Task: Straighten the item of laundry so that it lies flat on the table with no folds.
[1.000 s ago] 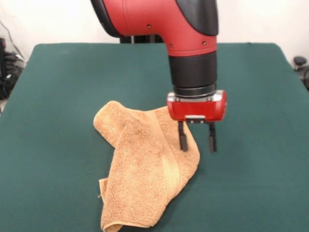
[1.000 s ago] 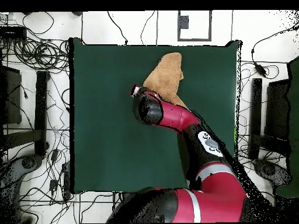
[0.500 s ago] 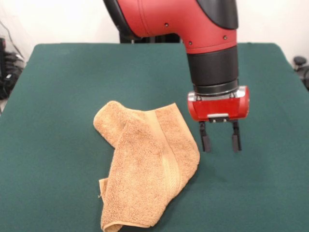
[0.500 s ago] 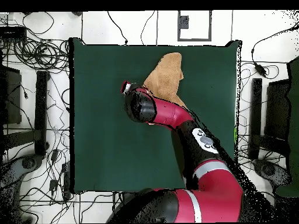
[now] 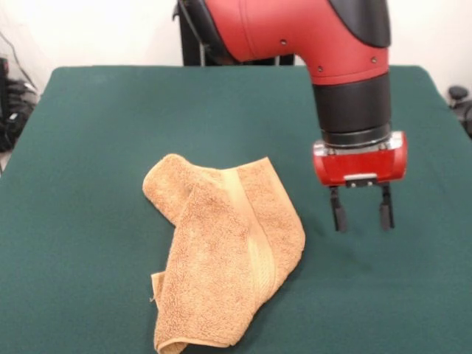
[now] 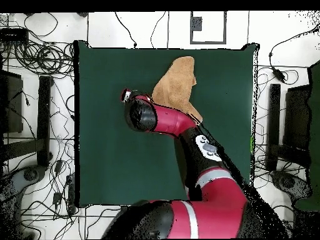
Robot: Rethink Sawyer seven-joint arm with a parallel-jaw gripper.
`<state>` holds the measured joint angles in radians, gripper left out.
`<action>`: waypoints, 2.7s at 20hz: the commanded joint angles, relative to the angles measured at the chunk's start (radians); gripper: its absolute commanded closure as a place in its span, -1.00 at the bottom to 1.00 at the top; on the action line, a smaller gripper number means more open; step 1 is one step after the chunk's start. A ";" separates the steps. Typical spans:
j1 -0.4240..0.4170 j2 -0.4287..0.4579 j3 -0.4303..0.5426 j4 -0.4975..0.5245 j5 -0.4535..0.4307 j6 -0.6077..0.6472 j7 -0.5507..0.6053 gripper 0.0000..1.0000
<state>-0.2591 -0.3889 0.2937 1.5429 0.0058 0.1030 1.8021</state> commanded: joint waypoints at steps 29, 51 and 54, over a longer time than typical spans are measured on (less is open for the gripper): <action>0.046 0.005 -0.056 0.045 -0.018 0.143 0.091 -1.00; -0.002 0.005 -0.075 0.036 -0.089 0.146 0.053 -1.00; 0.013 0.014 -0.083 0.024 -0.085 0.138 0.063 -1.00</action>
<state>-0.2907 -0.4419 0.1869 1.5357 -0.0384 0.1557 1.8021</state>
